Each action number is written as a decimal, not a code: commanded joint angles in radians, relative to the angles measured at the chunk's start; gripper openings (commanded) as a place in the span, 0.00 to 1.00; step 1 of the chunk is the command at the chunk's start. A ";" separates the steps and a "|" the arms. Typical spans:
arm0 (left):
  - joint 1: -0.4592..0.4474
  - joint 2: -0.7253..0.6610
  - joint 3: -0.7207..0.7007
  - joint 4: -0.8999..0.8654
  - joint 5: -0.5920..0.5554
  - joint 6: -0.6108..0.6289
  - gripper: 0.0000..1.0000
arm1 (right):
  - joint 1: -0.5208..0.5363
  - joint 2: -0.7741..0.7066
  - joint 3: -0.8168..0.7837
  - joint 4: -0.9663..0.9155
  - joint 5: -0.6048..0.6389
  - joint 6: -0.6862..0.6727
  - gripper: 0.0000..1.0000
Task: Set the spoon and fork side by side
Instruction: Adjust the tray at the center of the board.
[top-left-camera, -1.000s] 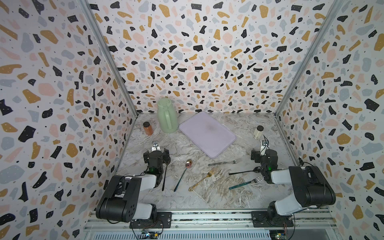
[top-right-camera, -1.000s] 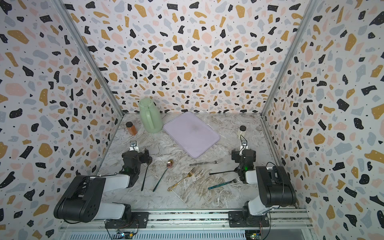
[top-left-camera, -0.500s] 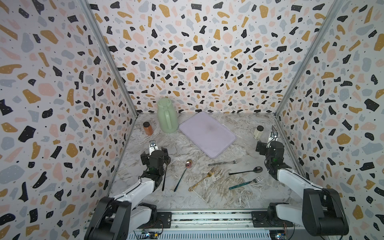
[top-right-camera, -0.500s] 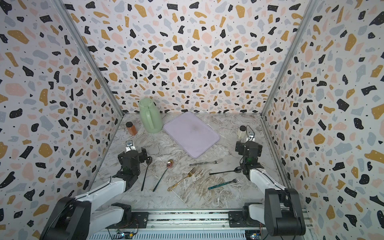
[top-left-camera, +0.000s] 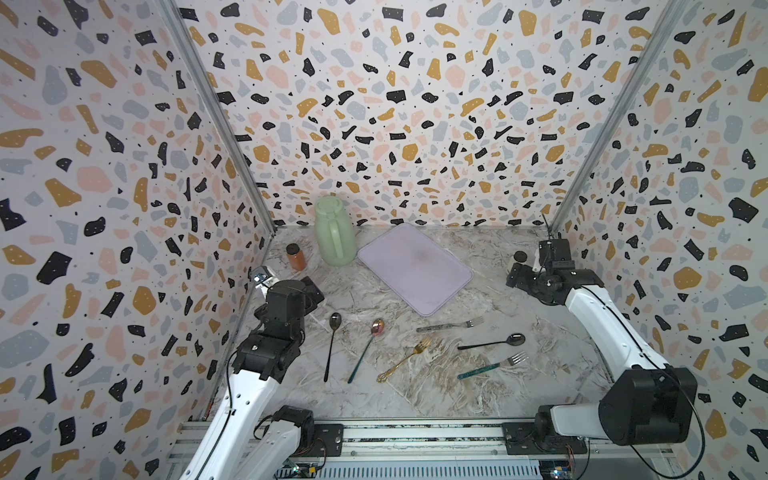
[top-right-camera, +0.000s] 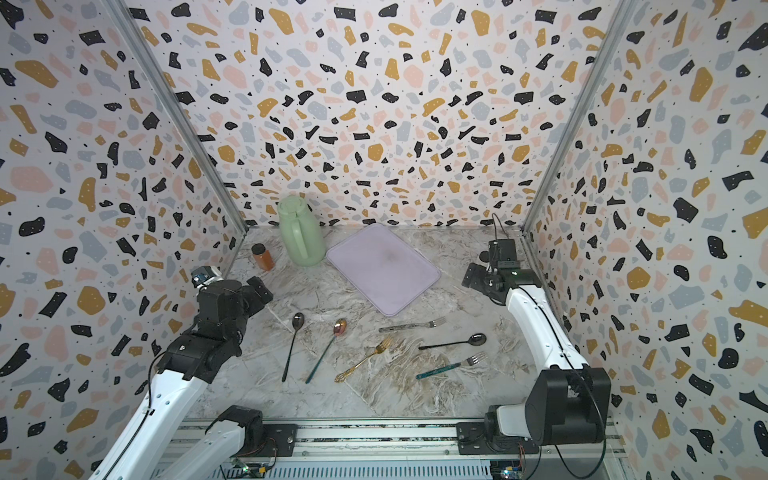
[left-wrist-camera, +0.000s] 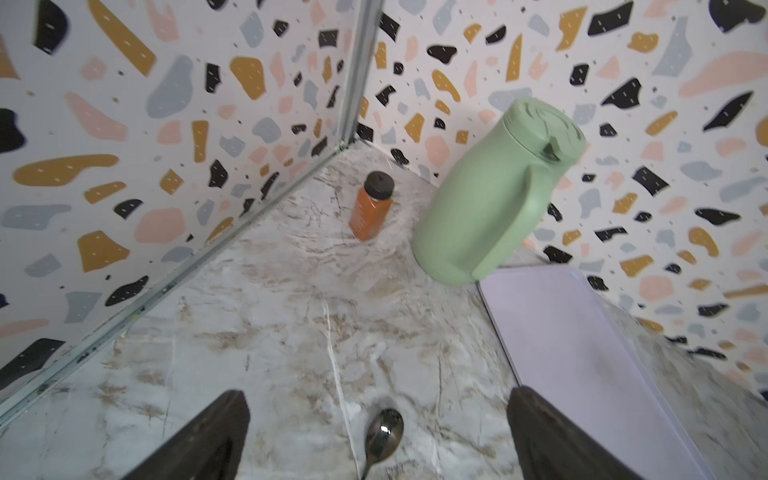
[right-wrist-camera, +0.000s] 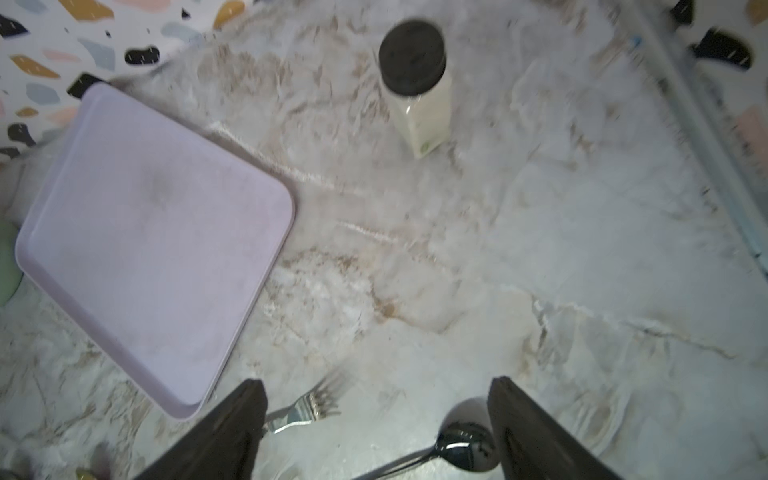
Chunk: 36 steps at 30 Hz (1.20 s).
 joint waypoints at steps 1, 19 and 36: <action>-0.003 0.010 0.063 -0.116 0.253 0.072 1.00 | 0.093 0.013 0.043 -0.150 -0.051 0.074 0.85; -0.009 0.142 0.097 -0.203 0.567 0.195 1.00 | 0.361 0.580 0.396 -0.144 0.044 0.144 0.64; -0.168 0.184 0.041 -0.091 0.579 0.110 1.00 | 0.377 0.772 0.531 -0.162 0.039 0.113 0.51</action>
